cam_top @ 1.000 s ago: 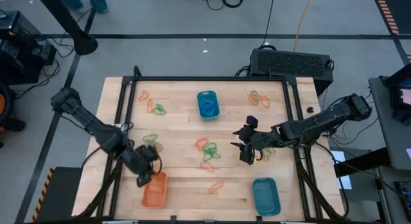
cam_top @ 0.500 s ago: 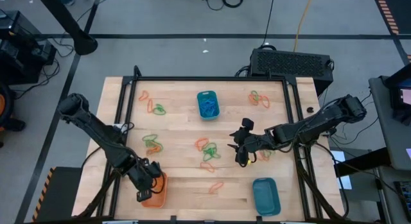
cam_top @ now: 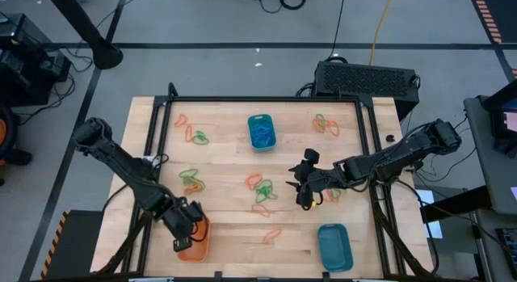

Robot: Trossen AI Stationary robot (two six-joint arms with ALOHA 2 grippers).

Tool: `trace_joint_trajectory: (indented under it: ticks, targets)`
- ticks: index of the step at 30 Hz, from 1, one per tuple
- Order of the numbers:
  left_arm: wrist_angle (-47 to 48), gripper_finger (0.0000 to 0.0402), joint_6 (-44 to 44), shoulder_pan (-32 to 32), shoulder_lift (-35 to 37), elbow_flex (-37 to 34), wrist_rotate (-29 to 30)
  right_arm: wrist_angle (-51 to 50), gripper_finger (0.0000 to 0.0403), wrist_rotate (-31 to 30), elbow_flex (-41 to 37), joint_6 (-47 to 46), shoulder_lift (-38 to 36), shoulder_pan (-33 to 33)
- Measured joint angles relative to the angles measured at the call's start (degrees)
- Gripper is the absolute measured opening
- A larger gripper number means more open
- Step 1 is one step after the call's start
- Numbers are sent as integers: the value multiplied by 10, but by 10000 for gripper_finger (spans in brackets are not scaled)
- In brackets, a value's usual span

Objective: Sort rubber bands into baskets
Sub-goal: Put the orange rubber band into the orange bin

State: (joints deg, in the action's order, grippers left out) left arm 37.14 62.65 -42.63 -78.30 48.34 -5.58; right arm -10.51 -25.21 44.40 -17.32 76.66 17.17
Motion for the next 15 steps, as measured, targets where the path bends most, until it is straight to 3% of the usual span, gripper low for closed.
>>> trace_joint_trajectory:
  ticks: [6, 10, 15]
  targets:
    - [0, 96, -9, 18, 0, 0, -13, 0, 194, 0, 0, 0, 0, 0]
    - [4, 106, -62, 47, 5, 0, -78, 0, 194, 0, 0, 4, 0, 0]
    - [26, 106, -89, 88, 23, 0, -72, 0, 194, 0, 0, 7, 0, 0]
